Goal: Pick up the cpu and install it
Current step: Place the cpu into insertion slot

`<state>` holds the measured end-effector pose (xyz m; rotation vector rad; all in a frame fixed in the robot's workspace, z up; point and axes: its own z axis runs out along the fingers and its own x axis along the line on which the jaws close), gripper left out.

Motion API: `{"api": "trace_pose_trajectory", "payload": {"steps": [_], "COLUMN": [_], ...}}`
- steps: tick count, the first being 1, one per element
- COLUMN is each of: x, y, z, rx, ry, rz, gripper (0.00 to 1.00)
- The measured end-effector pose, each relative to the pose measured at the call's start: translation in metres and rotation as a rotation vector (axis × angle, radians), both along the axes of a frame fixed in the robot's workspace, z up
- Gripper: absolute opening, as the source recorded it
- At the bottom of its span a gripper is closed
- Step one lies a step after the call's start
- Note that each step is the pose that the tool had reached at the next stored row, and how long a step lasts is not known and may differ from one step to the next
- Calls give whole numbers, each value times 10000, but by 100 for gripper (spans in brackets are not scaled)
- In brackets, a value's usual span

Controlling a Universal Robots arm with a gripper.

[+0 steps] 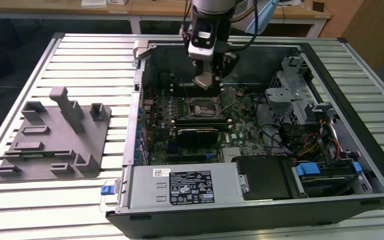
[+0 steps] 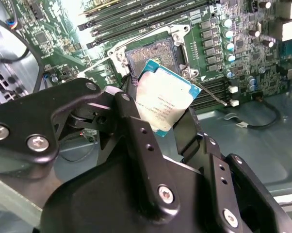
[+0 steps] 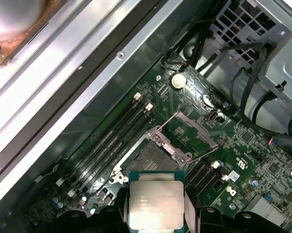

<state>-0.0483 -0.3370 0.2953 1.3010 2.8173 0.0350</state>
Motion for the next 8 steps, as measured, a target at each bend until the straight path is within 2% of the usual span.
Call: {"api": "trace_pose_trajectory", "payload": {"steps": [8], "x": [0], "y": [0], "z": [-1], "rx": [-2], "ry": [0], "rz": [-996], "gripper": [54]}}
